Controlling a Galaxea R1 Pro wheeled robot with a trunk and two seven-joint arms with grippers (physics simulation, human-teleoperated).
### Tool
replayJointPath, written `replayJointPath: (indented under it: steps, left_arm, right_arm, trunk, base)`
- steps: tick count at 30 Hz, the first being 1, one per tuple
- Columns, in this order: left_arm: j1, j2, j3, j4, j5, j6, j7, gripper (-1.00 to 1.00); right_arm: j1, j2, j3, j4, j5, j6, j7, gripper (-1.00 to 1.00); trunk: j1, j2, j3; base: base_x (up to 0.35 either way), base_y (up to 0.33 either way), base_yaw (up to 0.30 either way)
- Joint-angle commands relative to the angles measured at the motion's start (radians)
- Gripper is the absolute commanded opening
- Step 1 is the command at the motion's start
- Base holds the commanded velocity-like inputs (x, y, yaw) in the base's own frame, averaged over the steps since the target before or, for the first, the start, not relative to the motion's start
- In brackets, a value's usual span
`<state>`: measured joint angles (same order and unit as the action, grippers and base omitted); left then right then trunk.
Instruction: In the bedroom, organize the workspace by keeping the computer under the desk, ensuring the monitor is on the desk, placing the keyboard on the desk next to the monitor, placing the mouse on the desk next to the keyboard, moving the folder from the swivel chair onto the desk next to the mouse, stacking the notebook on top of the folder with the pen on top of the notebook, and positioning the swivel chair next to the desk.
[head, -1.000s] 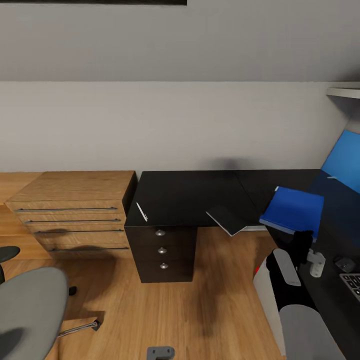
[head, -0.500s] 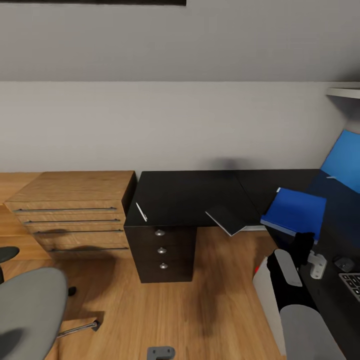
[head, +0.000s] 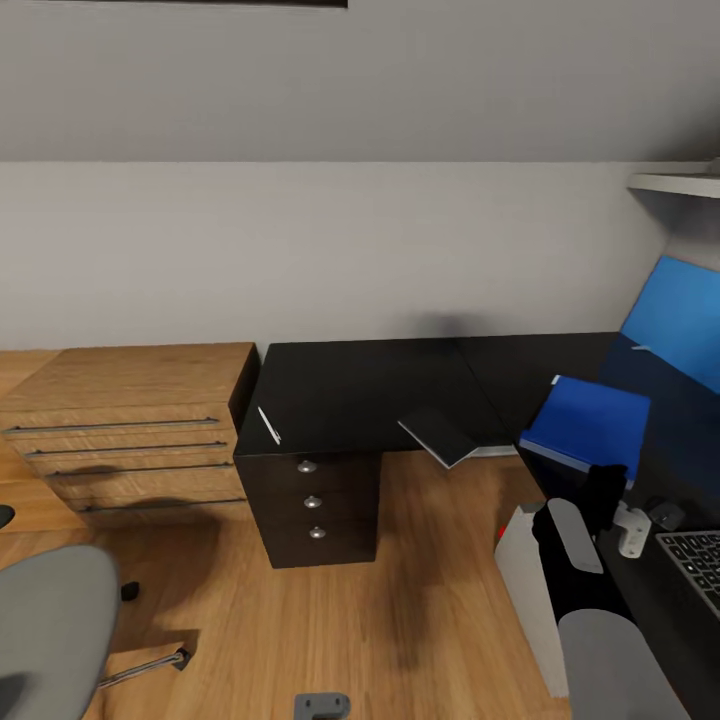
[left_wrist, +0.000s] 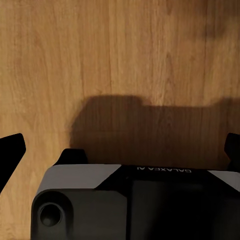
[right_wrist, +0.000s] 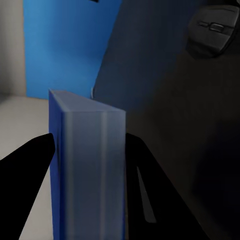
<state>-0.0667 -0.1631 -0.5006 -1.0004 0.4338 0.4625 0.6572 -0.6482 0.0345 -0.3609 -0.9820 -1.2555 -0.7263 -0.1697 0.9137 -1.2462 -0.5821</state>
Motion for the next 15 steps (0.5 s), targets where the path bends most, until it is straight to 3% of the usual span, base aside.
replayJointPath:
  steps: [1, 6, 15]
  left_arm:
    - [-0.001, 0.001, -0.003, -0.001, 0.008, 0.002, 0.009, 1.00]
    - [-0.001, 0.001, -0.004, 0.001, 0.008, 0.001, 0.009, 1.00]
    - [-0.001, -0.001, -0.006, 0.007, 0.008, 0.002, 0.007, 1.00]
  right_arm:
    - [-0.001, 0.001, -0.001, -0.001, 0.003, 0.000, -0.006, -1.00]
    - [-0.001, 0.001, -0.001, -0.001, 0.002, 0.002, -0.006, -1.00]
    - [-0.001, 0.002, -0.001, -0.001, 0.003, 0.004, -0.006, -1.00]
  trunk:
    - [0.000, -0.001, -0.001]
    - [0.000, -0.001, -0.001]
    - [0.000, -0.001, -0.001]
  base:
    - [0.000, 0.000, -0.006]
    - [0.038, 0.000, -0.002]
    - [0.248, -0.026, 0.000]
